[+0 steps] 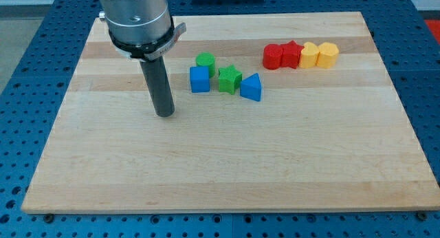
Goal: Move the green circle into the green star
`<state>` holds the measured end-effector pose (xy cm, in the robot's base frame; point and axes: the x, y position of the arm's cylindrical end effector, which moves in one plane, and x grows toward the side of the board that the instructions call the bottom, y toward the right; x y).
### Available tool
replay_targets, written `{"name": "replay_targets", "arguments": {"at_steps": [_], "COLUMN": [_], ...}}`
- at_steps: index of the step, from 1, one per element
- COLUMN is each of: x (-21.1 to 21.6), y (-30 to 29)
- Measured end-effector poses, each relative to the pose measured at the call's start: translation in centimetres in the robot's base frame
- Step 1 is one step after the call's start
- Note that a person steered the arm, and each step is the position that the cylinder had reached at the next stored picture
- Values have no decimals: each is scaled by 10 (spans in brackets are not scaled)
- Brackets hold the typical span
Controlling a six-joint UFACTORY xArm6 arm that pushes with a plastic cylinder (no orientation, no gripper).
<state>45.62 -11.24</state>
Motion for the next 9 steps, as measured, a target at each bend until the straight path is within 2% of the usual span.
{"name": "replay_targets", "arguments": {"at_steps": [1,4,5,7,9], "x": [-9,-97,-120,-121,-115], "y": [0,3,23,70,71]}}
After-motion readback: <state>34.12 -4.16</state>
